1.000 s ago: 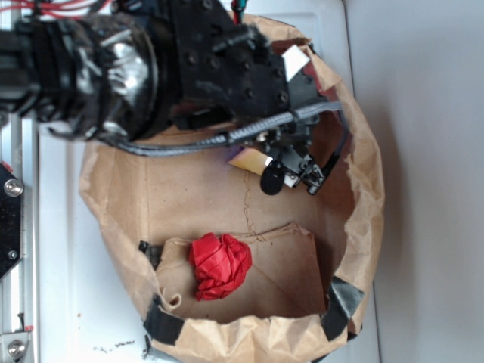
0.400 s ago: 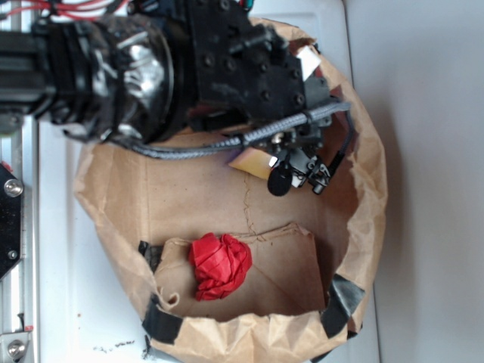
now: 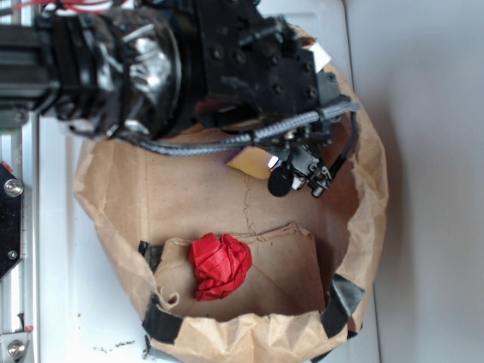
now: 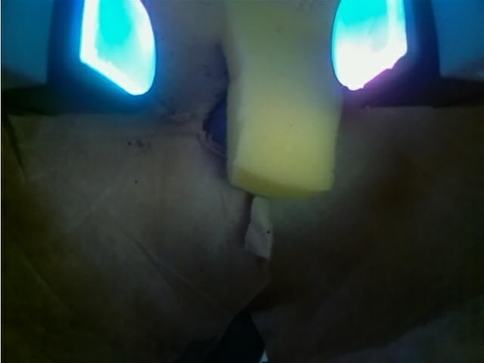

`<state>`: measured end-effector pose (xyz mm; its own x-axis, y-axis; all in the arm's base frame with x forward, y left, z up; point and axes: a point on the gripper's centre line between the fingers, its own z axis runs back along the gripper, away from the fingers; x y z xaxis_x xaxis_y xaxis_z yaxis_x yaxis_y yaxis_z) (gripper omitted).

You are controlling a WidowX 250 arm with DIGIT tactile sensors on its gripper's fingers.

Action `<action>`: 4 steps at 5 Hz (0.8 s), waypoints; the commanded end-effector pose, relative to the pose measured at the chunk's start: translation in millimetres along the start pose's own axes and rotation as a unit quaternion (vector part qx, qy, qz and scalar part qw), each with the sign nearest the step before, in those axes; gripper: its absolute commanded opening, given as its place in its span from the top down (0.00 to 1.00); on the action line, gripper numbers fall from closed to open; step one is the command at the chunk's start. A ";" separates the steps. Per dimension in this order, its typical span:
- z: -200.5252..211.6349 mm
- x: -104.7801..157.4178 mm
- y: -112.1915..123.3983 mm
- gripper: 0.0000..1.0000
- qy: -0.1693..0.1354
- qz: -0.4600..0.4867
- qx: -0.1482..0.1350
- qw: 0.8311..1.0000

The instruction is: Grab the green sponge.

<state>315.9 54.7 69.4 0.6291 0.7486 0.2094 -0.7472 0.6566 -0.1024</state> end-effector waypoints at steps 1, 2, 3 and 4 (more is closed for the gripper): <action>22.5 13.8 -9.7 0.00 -0.025 -0.001 -0.039 0.999; 16.5 12.7 -9.9 0.00 -0.015 -0.006 -0.066 0.998; 12.0 12.5 -12.2 0.00 -0.025 -0.005 -0.070 0.997; 9.5 11.2 -13.1 0.00 -0.027 -0.004 -0.067 0.997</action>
<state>328.0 48.9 69.1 0.6356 0.7360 0.2330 -0.7073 0.6761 -0.2063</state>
